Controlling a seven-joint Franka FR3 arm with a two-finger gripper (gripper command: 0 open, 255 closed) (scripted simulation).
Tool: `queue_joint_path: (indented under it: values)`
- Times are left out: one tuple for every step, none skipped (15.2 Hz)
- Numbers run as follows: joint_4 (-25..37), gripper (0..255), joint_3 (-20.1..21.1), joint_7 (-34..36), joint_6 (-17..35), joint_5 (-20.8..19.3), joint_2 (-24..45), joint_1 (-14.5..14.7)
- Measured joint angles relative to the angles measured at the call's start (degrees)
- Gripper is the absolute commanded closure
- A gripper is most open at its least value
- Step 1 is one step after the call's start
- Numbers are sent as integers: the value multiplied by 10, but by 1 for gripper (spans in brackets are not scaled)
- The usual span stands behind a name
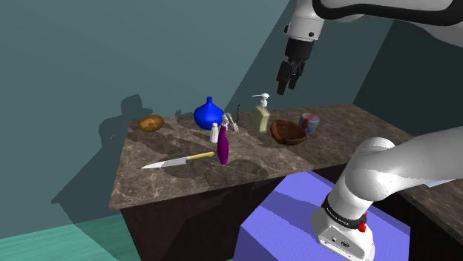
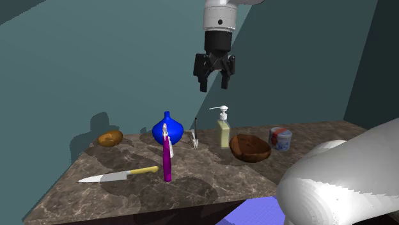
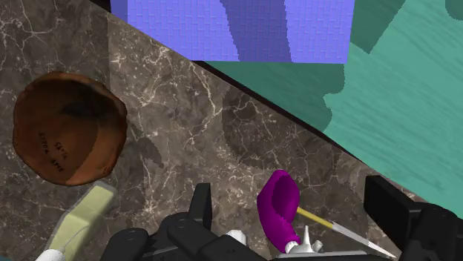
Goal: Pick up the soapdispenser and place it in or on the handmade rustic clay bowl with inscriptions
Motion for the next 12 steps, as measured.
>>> queue_joint_path:
  values:
    - [0,0,0,0,0,0,0,0]
    - [-4,0,-3,-4,8,-3,3,-2]
    - [-9,0,-9,-11,20,-8,9,-4]
    - [-24,0,-14,-17,38,-13,10,-7]
    - [-33,0,-21,-25,55,-19,15,-11]
    - [-46,0,-26,-31,74,-25,19,-14]
    - [-49,0,-32,-37,90,-30,30,-17]
    - [-62,0,-37,-42,107,-35,31,-20]
    - [-68,0,-44,-49,128,-40,42,-23]
    - [-70,0,-51,-57,146,-45,55,-26]
    - [-78,0,-59,-65,165,-50,64,-30]
    - [-78,0,-64,-70,180,-54,75,-33]
